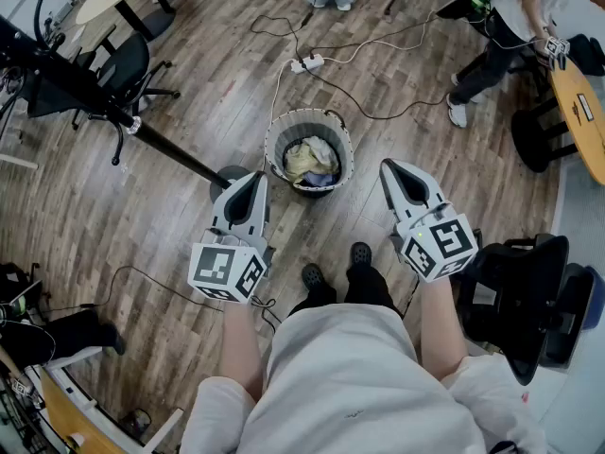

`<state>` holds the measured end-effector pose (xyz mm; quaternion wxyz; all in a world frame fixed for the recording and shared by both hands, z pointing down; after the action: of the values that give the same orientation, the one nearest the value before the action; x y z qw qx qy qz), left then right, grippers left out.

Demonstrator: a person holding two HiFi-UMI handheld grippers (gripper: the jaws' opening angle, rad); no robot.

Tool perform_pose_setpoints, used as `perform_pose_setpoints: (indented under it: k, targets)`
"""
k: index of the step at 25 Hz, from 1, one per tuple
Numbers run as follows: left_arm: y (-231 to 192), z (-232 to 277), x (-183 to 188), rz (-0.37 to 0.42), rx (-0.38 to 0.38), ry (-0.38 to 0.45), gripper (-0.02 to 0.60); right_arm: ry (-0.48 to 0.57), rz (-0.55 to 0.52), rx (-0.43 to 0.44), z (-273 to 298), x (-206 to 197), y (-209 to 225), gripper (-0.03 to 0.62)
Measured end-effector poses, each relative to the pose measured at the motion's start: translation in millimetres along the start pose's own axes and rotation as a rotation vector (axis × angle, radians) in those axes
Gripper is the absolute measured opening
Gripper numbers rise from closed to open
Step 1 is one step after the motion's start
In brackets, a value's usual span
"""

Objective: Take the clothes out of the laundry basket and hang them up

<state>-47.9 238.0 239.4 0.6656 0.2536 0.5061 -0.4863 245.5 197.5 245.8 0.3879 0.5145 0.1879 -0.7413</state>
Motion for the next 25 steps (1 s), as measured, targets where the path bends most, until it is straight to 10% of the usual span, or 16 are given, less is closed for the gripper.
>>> perform_pose_setpoints:
  k: [25]
  targets:
    - [10, -39, -42, -0.03, -0.004, 0.004, 0.021, -0.047, 0.04, 0.008, -24, -45, -46, 0.006]
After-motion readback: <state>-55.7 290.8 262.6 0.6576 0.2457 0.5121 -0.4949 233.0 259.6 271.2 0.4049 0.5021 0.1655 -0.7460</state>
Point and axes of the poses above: the fingertips, and each gripper's own axes: z forward along the fingers, y to its right, x out of its top, the point moved 9 cm from there along -z, backward along the fingers, and after that the axes turned 14 degrees about -y, right-handed, at the moved point
